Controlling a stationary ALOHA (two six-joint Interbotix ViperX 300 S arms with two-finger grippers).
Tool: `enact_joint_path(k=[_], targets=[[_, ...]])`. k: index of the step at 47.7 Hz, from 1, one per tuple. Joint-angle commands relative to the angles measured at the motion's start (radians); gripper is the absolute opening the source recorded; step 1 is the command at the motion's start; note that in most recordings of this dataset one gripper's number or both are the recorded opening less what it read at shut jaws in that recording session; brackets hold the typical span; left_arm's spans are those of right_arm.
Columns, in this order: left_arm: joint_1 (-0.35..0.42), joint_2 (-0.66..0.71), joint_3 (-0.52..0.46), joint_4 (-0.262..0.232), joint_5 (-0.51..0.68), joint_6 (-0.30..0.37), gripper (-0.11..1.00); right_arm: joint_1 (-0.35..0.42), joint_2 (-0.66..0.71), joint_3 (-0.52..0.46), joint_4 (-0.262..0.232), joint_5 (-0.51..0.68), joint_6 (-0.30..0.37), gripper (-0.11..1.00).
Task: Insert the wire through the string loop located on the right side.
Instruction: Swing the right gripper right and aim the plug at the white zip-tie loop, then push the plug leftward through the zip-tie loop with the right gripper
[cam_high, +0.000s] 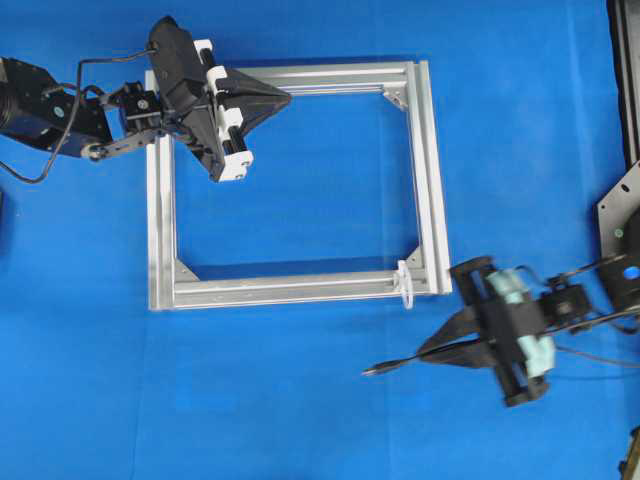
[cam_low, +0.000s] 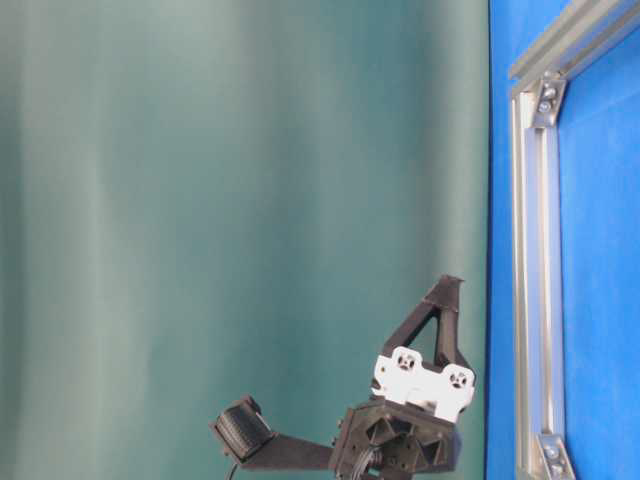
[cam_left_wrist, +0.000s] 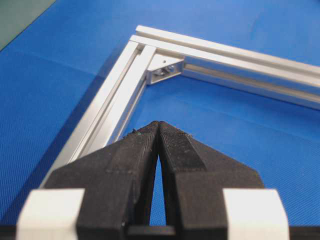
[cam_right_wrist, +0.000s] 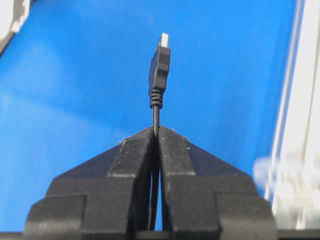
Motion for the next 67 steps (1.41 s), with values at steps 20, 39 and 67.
enact_joint_path(k=[20, 39, 67], targets=[[-0.002, -0.034, -0.008, 0.003, -0.005, 0.000, 0.00, 0.009, -0.350, 0.195, 0.003, 0.158, 0.002, -0.03], [-0.002, -0.034, -0.006, 0.003, -0.005, 0.005, 0.00, -0.055, -0.299, 0.190, 0.003, 0.155, 0.002, -0.03], [0.000, -0.034, -0.006, 0.003, -0.005, 0.005, 0.00, -0.195, -0.288, 0.199, -0.005, 0.117, -0.011, -0.03]])
